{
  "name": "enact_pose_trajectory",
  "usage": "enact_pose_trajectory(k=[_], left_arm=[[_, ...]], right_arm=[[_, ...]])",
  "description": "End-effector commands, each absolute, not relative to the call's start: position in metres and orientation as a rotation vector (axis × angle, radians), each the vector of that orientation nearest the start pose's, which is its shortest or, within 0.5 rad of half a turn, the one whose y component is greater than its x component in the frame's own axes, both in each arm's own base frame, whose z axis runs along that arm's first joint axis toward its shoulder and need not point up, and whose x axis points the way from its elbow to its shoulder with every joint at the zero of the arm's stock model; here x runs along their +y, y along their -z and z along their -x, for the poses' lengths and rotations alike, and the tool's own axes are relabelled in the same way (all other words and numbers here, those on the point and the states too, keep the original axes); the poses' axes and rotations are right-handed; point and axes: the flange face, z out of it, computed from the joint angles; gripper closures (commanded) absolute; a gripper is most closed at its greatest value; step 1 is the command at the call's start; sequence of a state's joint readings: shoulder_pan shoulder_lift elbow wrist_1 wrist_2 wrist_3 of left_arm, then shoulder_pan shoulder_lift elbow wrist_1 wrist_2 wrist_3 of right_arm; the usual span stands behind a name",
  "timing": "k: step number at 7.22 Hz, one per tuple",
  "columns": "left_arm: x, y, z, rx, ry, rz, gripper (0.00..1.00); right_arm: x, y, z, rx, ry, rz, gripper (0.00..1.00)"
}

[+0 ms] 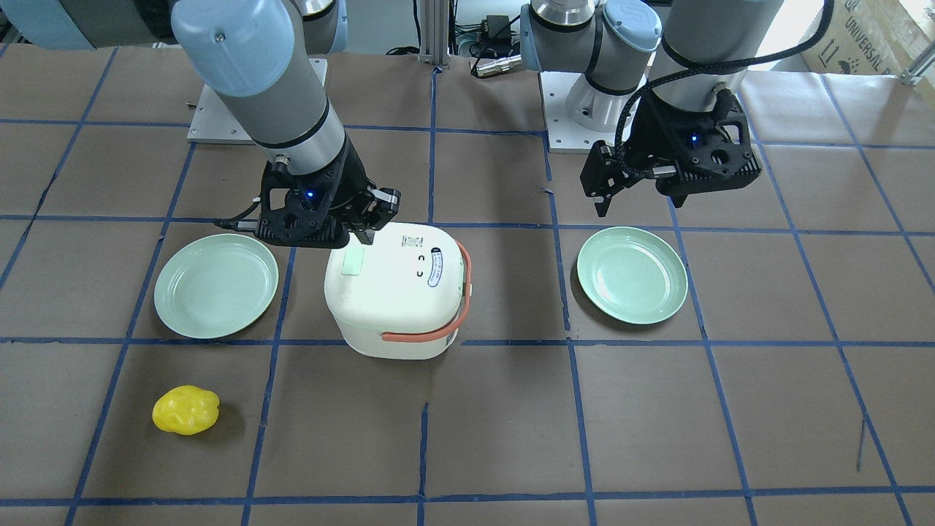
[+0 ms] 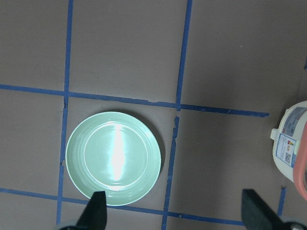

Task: Press rice cooker button
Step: 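Lower the right gripper onto the pale green button on the cooker lid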

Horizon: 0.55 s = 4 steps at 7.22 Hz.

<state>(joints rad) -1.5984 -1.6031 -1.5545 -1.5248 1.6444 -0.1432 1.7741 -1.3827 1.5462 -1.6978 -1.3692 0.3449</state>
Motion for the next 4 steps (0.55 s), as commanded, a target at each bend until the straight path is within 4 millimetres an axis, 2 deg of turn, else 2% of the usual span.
enact_pose_trajectory(k=[1, 2, 4], left_arm=[[-0.505, -0.484, 0.14, 3.065, 0.052, 0.178, 0.0], [-0.505, -0.484, 0.14, 3.065, 0.054, 0.178, 0.0], [-0.505, -0.484, 0.14, 3.065, 0.054, 0.178, 0.0]], right_arm=[[-0.515, -0.383, -0.257, 2.946, -0.102, -0.258, 0.94], [-0.515, -0.373, -0.249, 2.944, -0.12, -0.283, 0.94], [-0.518, -0.368, -0.243, 2.943, -0.132, -0.3, 0.93]])
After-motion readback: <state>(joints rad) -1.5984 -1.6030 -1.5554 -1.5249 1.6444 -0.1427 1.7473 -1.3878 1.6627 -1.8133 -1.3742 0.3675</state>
